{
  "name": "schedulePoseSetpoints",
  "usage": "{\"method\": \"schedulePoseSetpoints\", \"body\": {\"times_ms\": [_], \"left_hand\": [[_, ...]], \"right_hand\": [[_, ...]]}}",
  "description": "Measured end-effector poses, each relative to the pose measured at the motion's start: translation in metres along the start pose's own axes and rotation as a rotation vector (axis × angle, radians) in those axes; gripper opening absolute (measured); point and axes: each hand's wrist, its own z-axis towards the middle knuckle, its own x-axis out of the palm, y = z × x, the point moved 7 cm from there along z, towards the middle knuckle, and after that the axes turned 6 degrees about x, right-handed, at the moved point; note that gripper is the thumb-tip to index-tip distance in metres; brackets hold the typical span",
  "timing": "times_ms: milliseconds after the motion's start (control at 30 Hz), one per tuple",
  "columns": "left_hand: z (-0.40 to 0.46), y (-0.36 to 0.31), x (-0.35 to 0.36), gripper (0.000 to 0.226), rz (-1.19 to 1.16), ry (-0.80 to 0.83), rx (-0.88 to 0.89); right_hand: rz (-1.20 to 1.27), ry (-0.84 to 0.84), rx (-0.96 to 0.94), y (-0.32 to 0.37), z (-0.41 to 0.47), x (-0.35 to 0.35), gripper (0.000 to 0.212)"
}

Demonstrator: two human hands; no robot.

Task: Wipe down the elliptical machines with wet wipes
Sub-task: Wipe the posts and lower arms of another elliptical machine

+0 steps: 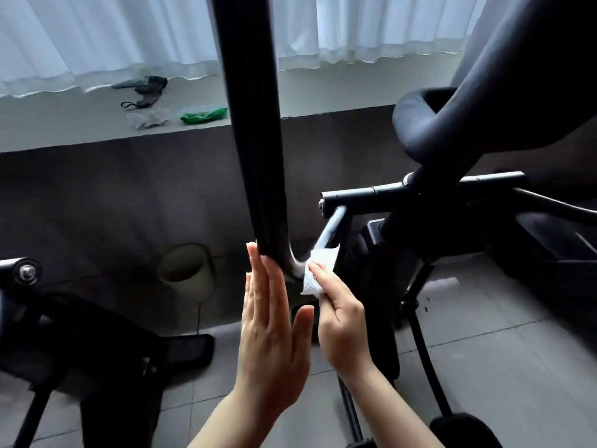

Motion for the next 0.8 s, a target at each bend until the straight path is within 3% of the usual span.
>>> {"method": "schedulePoseSetpoints", "body": {"times_ms": [133, 233, 400, 567, 733, 800], "left_hand": [[-0.001, 0.002, -0.006, 0.064, -0.003, 0.02, 0.013], [-0.001, 0.0, -0.008, 0.065, 0.011, 0.024, 0.018], [-0.002, 0.003, -0.012, 0.062, 0.057, 0.055, 0.033], [-0.003, 0.003, -0.015, 0.062, 0.027, 0.07, 0.019], [-0.002, 0.001, -0.018, 0.062, 0.012, 0.06, -0.008], [-0.001, 0.0, -0.02, 0.062, 0.012, 0.058, -0.011]], "right_hand": [[0.01, 0.094, -0.126, 0.021, 0.008, -0.008, 0.047], [-0.259, 0.152, -0.234, -0.007, 0.05, -0.005, 0.048], [-0.42, 0.208, 0.033, -0.058, 0.13, -0.015, 0.047], [-0.272, 0.337, 0.018, -0.016, 0.097, 0.003, 0.044], [0.161, 0.463, 0.017, 0.042, 0.043, 0.015, 0.032], [0.231, 0.472, -0.016, 0.052, 0.039, 0.015, 0.03]]}}
